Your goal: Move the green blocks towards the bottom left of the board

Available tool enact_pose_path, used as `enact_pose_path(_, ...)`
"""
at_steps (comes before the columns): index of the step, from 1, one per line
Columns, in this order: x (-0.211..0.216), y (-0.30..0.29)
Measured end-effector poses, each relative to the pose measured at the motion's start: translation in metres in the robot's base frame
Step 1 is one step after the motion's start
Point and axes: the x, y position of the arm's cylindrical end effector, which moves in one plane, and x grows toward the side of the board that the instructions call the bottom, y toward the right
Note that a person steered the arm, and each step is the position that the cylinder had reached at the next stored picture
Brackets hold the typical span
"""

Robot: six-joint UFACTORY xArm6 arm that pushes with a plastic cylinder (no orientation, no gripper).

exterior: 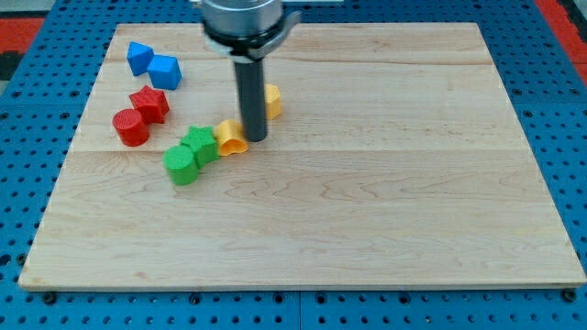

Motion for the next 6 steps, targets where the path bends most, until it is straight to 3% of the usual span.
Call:
enact_pose_path(1,0.013,-0.020)
enact_pose_path(2,-0.019,-0.012)
enact_pose_path(3,-0.018,-0.045)
enact_pose_path(6,0.082,-0.110)
